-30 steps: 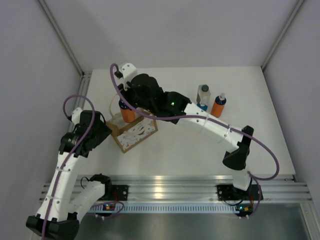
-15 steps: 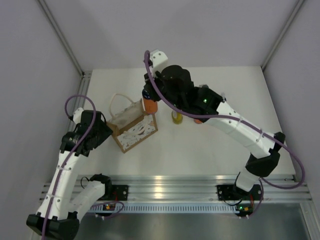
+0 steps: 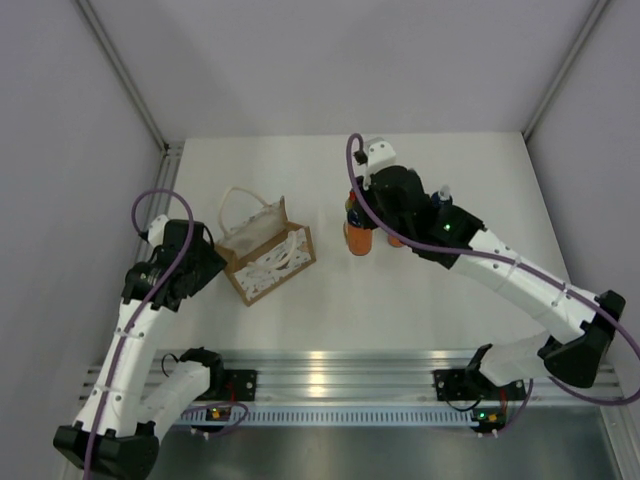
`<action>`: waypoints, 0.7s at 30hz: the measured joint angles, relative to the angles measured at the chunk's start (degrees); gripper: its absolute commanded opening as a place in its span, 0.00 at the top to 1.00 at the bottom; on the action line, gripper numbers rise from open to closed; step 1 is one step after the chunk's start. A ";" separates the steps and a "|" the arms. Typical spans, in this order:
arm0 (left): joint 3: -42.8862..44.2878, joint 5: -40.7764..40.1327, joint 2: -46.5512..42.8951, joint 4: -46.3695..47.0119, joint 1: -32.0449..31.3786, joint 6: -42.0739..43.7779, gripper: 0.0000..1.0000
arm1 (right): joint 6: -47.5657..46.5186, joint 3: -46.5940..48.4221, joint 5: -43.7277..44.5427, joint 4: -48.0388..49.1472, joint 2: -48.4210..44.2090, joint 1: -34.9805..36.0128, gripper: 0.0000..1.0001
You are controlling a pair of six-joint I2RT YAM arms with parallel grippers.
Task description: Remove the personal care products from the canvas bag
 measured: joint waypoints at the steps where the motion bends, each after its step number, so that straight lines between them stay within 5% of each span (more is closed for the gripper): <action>1: -0.07 0.04 0.13 0.07 0.00 0.02 0.40 | 0.55 -1.97 0.13 0.33 -1.20 -0.96 1.00; 21: -0.57 0.59 0.87 0.79 0.00 0.02 0.40 | 4.28 -27.85 -0.74 11.72 -11.82 -14.25 1.00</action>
